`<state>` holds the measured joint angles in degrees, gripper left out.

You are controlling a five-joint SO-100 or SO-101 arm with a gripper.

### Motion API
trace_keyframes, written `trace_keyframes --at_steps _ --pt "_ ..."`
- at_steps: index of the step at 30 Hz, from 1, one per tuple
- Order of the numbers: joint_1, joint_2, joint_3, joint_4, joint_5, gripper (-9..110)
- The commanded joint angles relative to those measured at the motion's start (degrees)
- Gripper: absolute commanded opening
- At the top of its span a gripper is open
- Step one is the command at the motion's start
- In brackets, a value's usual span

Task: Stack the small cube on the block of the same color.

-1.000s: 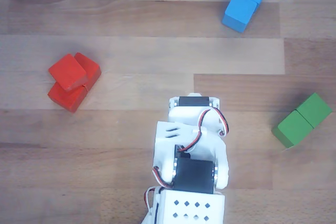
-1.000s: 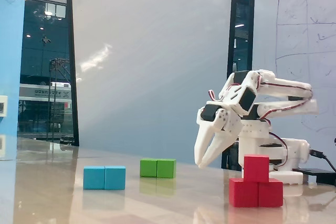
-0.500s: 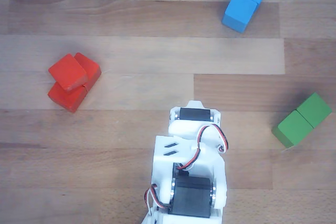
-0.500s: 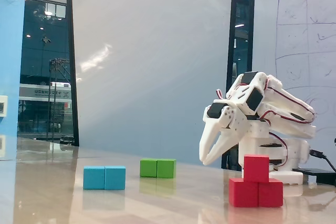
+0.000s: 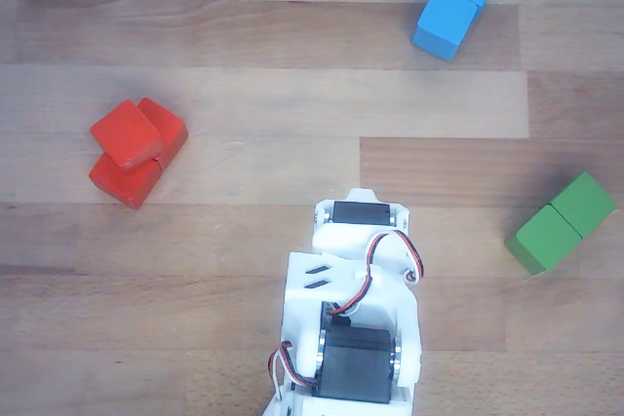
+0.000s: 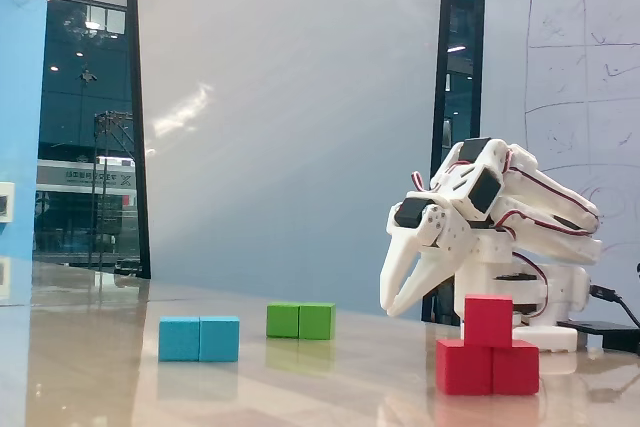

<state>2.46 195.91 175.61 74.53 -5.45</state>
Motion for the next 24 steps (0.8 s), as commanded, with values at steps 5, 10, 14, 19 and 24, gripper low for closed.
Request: trace_keyframes --at_steps 5,10,14,19,24 --pt "0.2 2.2 -0.4 0.2 -0.1 0" --pt "0.2 1.8 -1.0 0.3 -0.5 0" --pt "0.2 1.7 -1.1 0.3 -0.6 0" --pt "0.2 1.7 -1.1 0.3 -0.6 0" --pt "0.2 1.7 -1.1 0.3 -0.6 0"
